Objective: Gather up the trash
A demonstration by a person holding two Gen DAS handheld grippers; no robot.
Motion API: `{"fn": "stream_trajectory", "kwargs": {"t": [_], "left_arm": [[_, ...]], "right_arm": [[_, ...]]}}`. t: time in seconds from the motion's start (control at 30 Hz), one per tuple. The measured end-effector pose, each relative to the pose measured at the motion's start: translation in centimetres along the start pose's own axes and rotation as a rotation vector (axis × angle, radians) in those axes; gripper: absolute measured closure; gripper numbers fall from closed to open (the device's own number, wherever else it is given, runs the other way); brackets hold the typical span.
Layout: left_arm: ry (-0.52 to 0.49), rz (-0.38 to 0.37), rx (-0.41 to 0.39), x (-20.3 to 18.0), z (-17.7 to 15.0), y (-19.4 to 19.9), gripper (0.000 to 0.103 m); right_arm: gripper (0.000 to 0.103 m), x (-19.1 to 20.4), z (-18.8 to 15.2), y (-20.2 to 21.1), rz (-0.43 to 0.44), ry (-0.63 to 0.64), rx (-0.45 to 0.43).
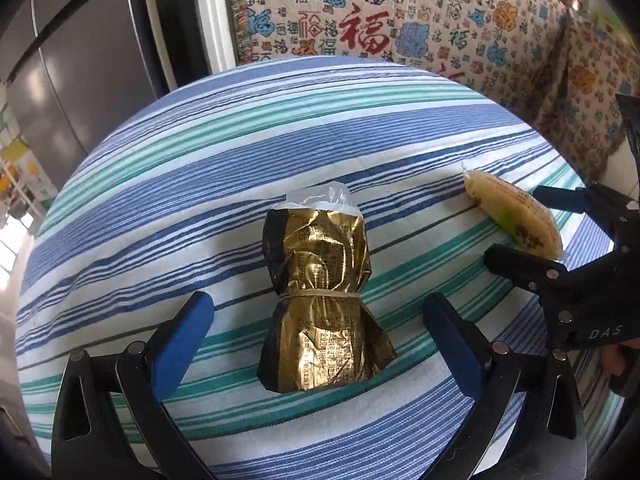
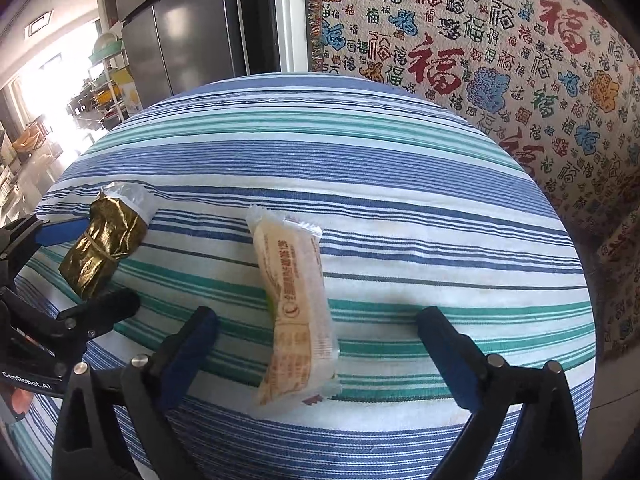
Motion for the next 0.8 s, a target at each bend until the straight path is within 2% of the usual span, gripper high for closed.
{"fn": "stream_trajectory", "kwargs": {"t": [0.37, 0.5, 0.57, 0.6, 0.63, 0.77, 0.8], "left_arm": [[0.016, 0.007, -0.003, -0.1, -0.4, 0.2, 0.000], [-0.004, -0.004, 0.024, -0.1, -0.2, 0.1, 0.000], [-0.017, -0.014, 0.040, 0.2, -0.2, 0.1, 0.000], [-0.019, -0.017, 0.044, 0.3, -0.1, 0.1, 0.000], [-0.010, -0.020, 0.041, 0.5, 0.0, 0.3, 0.001], [0.010, -0.062, 0.000, 0.7, 0.7, 1.6, 0.002], [-0.001, -0.059, -0.014, 0.7, 1.0, 2.0, 0.004]], "right_arm": [[0.000, 0.1, 0.0, 0.1, 0.001, 0.009, 0.006], [0.002, 0.2, 0.0, 0.1, 0.015, 0.027, 0.099], [0.003, 0.4, 0.2, 0.7, 0.032, 0.039, 0.091], [0.007, 0.5, 0.3, 1.0, 0.035, 0.045, 0.084], [0.017, 0.6, 0.5, 1.2, 0.042, 0.048, 0.079], [0.027, 1.3, 0.9, 1.5, 0.099, 0.043, 0.072], [0.044, 1.4, 0.9, 1.3, 0.104, 0.045, 0.078]]}}
Point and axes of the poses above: each gripper's, at about its wrist camera, not at the fingertips, and y roughly against the way its jaws point, x to its left, z to its top, the point moved 6 cm from there along -y, roughly the way its jaws point, and after that the axes turned 4 degrees about y, right-handed, at the moved point
